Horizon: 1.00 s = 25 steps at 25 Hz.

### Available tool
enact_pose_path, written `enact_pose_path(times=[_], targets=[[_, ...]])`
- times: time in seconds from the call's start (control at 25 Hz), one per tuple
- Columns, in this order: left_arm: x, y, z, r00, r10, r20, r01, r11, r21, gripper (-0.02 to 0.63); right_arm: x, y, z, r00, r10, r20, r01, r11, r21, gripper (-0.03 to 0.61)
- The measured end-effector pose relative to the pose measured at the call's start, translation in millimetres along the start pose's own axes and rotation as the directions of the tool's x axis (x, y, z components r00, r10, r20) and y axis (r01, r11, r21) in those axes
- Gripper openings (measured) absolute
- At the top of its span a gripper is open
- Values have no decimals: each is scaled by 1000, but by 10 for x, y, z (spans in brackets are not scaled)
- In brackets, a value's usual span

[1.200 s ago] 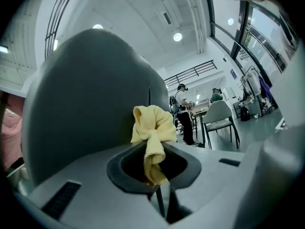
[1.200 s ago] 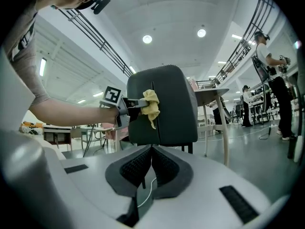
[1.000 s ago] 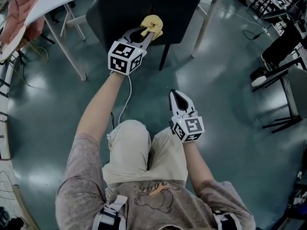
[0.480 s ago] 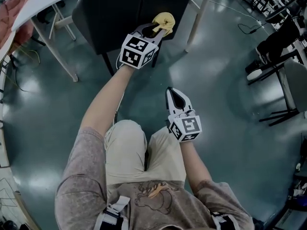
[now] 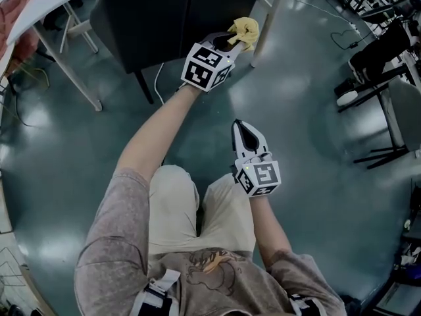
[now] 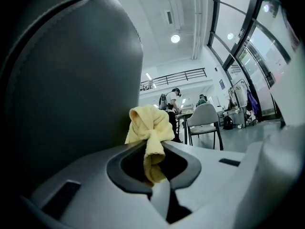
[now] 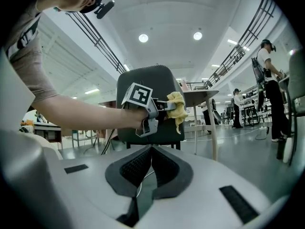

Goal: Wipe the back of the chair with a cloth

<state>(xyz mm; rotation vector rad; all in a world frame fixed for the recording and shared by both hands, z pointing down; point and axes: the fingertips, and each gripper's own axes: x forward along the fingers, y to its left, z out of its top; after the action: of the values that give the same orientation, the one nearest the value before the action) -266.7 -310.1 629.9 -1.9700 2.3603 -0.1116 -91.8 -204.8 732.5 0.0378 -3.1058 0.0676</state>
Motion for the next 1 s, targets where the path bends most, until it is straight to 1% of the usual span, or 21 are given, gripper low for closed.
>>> enact_pose_path(times=[0.2, 0.32, 0.44, 0.56, 0.72, 0.84, 0.92, 1.0], targets=[[-214, -49, 70, 999, -12, 43, 13, 1000, -24, 60, -17, 18, 23, 1000, 4, 5, -4, 1000, -2, 26], [-462, -50, 107, 998, -9, 70, 12, 999, -37, 59, -23, 30, 34, 1000, 5, 11, -5, 1000, 0, 26], [-762, -6, 72, 997, 10, 81, -7, 999, -41, 60, -20, 58, 34, 1000, 12, 16, -12, 1000, 2, 26], [-1090, 68, 5, 995, 51, 84, -48, 998, -41, 60, -14, 70, 41, 1000, 19, 18, -20, 1000, 5, 26], [-1554, 219, -88, 990, 116, 81, -115, 993, -9, 60, 19, 97, 32, 999, 31, 18, -31, 999, 10, 26], [-1864, 377, -209, 986, 155, 59, -155, 988, 6, 60, 60, 123, 21, 999, 38, 17, -39, 999, 13, 26], [-2073, 524, -322, 980, 193, 38, -194, 981, 13, 60, 78, 150, 16, 999, 46, 17, -47, 999, 13, 26], [-2290, 692, -429, 970, 242, 28, -242, 970, 13, 60, 87, 166, 8, 998, 52, 18, -52, 999, 13, 26]])
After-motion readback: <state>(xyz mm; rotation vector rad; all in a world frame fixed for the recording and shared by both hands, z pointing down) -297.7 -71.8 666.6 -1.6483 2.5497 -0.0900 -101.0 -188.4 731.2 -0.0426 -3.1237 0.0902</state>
